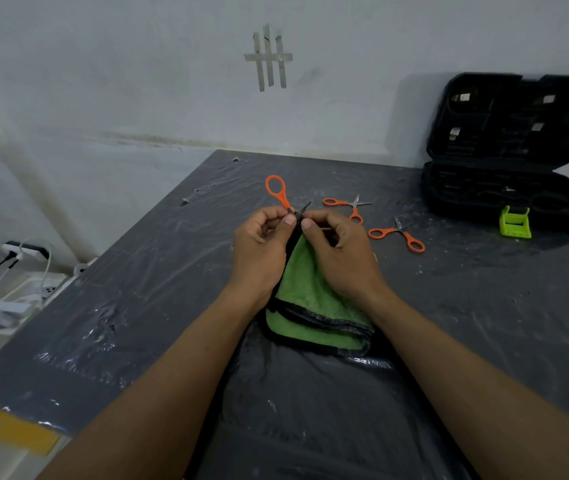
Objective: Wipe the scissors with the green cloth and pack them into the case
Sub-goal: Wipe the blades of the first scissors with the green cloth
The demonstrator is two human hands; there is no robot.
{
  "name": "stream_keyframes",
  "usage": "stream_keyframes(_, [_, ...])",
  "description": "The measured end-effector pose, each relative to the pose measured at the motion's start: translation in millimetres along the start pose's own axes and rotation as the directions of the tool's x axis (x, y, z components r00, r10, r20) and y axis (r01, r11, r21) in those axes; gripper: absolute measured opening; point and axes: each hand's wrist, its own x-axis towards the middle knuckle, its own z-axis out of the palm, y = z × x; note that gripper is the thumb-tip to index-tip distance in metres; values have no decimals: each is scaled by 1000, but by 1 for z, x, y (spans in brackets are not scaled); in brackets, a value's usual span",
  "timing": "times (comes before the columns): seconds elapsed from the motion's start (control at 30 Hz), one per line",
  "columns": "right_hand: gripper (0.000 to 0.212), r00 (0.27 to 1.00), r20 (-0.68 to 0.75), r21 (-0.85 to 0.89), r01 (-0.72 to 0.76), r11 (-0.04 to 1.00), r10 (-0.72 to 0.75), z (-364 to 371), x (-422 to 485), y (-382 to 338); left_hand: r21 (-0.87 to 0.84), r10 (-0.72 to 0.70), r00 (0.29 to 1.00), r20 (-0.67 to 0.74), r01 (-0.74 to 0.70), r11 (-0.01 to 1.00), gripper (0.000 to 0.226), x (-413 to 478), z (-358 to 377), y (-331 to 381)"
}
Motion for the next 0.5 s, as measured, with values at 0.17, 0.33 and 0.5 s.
stream_keyframes(0.17, [15, 999, -6, 73, -40, 997, 40, -1, -1, -1, 57, 17, 1000, 25, -18, 998, 7, -1, -1, 0])
stream_keyframes(0.33, [6, 999, -40, 83, -33, 996, 36, -1, 1, -3, 114, 67, 996, 63, -74, 991, 9, -2, -1, 2])
stream_keyframes(0.5, [7, 997, -69, 74, -42, 996, 47, 2, 3, -6, 135, 86, 996, 24, -88, 987, 15, -3, 1, 2])
